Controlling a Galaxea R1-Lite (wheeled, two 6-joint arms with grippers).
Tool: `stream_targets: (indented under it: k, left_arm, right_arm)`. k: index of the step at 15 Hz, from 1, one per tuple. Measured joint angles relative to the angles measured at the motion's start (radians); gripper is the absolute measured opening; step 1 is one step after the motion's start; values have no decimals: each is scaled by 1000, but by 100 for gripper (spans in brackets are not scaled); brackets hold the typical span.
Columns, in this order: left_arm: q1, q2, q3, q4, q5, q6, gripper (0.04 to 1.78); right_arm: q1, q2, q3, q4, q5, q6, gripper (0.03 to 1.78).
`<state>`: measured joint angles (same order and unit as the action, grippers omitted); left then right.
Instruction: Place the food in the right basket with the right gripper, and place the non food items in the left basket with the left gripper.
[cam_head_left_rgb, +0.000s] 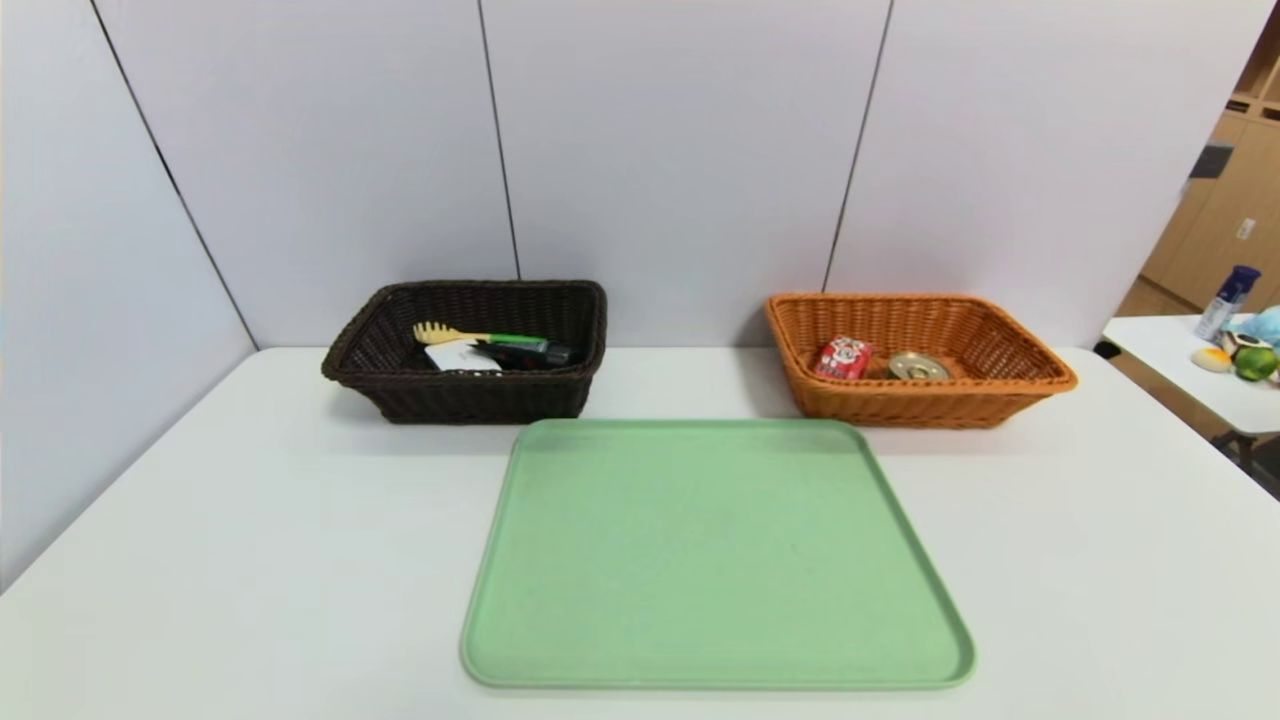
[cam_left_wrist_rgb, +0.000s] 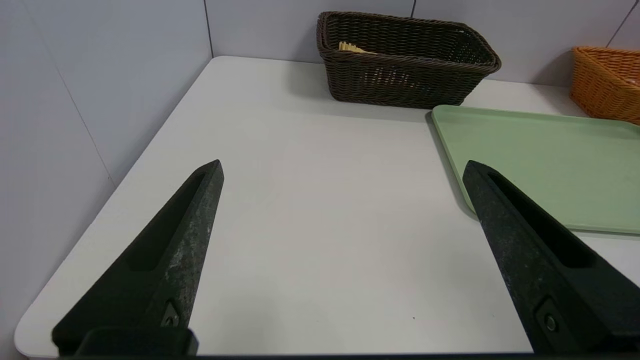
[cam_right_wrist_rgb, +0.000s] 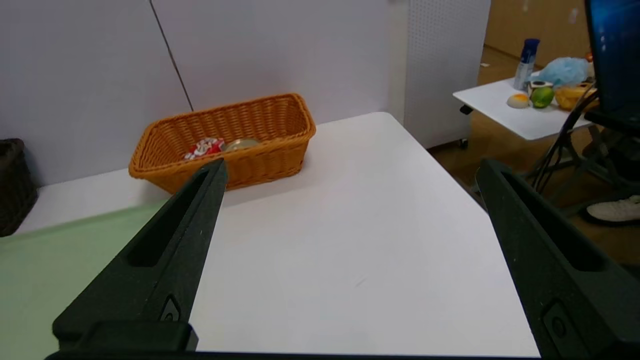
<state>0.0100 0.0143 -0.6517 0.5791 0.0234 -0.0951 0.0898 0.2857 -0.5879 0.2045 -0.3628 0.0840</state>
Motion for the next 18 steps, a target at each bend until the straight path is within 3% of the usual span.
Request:
stream_targets:
  k: [4, 6, 9, 13, 16, 18]
  left_arm:
    - [-1, -15, 31, -1, -4, -11, 169]
    - [0, -16, 51, 0, -2, -9, 169]
    - [-1, -16, 103, -4, 1, -11, 169]
    - [-1, -16, 208, -58, 6, -14, 169]
    - [-1, -16, 404, -289, 13, 14, 169]
    - [-1, -16, 560, -486, 11, 43, 169]
  right_arm:
    - [-115, -30, -42, 63, 53, -63, 171]
    - [-111, -85, -10, 88, 88, -79, 171]
    - [-96, -212, 118, 68, 147, -181, 171]
    - [-91, -275, 360, -181, 194, -274, 171]
    - [-90, -286, 547, -447, 223, -311, 171]
    - [-90, -287, 577, -447, 249, -302, 171]
